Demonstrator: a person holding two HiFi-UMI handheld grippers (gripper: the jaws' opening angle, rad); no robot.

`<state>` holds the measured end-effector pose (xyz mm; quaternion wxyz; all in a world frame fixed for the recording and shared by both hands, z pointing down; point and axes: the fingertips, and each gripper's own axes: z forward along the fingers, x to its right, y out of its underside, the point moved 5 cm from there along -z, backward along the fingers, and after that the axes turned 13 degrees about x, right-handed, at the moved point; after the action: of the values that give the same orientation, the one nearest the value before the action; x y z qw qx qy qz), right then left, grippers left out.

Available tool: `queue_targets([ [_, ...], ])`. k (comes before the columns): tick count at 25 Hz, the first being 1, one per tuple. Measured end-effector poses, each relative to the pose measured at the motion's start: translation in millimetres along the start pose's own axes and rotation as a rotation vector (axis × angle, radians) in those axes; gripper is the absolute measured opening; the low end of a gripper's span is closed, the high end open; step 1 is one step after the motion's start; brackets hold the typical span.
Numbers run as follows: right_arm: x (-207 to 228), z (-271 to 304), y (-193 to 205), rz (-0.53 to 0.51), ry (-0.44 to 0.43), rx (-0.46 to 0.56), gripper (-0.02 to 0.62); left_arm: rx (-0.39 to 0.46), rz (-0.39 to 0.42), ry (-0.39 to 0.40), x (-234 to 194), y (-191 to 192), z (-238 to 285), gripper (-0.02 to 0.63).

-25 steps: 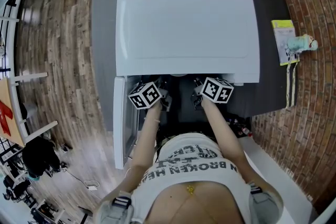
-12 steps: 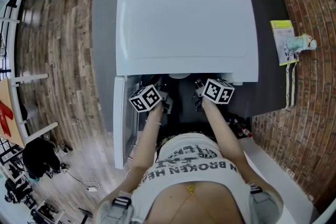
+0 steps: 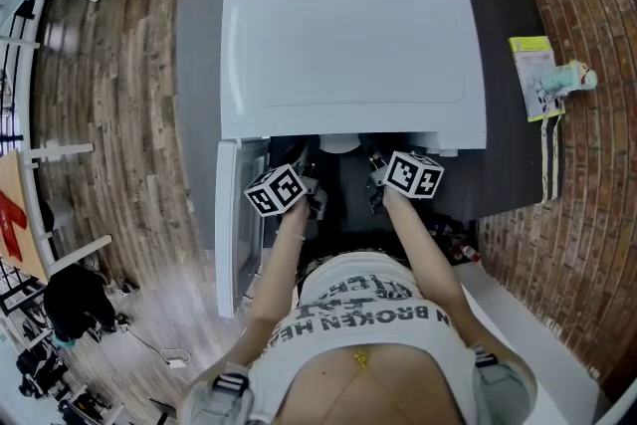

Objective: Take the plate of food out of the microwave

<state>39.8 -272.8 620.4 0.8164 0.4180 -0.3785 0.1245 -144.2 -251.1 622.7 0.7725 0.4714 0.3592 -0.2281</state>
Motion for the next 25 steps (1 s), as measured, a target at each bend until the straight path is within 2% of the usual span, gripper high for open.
queue_targets([
  [14,-7.2,-13.7,2.4,-0.027,-0.017,0.004,0.060,0.011,0.012,0.013,5.3,3.9,-15.8,0.058],
  [25,-16.6,-29.4,10.8,-0.053,0.006,0.014,0.060,0.014,0.022,0.023,8.7,7.4,-33.9,0.058],
])
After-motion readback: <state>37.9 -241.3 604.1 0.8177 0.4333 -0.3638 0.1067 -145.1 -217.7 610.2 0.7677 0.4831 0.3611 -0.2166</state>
